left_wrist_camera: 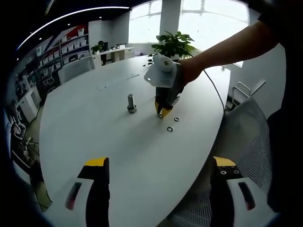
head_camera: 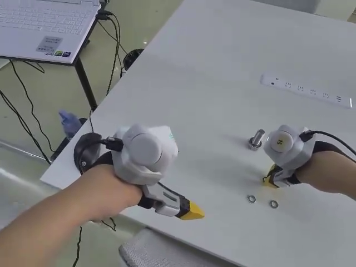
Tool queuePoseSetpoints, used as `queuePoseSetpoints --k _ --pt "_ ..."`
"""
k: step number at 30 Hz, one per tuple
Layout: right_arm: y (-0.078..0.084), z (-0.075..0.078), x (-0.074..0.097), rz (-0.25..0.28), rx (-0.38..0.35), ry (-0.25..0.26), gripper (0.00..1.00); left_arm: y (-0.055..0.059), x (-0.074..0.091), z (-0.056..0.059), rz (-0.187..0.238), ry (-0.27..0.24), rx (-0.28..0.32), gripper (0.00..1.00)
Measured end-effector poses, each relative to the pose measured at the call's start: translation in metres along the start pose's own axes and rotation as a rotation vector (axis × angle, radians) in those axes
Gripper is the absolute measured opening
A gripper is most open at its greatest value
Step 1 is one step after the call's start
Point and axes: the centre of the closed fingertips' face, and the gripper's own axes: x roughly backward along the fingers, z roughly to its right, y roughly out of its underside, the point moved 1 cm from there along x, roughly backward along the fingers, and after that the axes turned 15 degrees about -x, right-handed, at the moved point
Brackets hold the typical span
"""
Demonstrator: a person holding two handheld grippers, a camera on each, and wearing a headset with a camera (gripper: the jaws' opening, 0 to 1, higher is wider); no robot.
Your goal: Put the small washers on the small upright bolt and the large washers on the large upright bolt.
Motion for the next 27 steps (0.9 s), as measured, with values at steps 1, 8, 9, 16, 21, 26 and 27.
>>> queuePoseSetpoints --k 1,8,9,16,21,26,27 --pt "0.001 0.0 0.002 0.002 -0.001 0.0 0.12 0.0 0.0 0.0 0.003 -0.004 0.006 0.88" --pt "0.014 0.004 0.018 0.02 -0.024 0.001 0.12 -0.001 -0.003 0.004 -0.003 -0.012 0.01 0.88" --pt "0.016 0.005 0.019 0.019 -0.029 0.002 0.12 -0.002 -0.004 0.004 -0.004 -0.013 0.011 0.88" --pt "0.04 0.02 0.03 0.027 -0.07 0.009 0.12 -0.003 -0.006 0.005 -0.017 -0.021 0.012 0.87" --pt "0.057 0.027 0.038 0.027 -0.093 0.021 0.12 -0.006 -0.006 0.003 -0.013 -0.039 0.025 0.87" --pt "0.07 0.032 0.049 0.017 -0.084 0.033 0.12 -0.004 -0.01 0.006 -0.023 -0.041 0.025 0.87" --pt "0.072 0.033 0.05 0.017 -0.086 0.036 0.12 -0.004 -0.01 0.007 -0.021 -0.041 0.027 0.87"
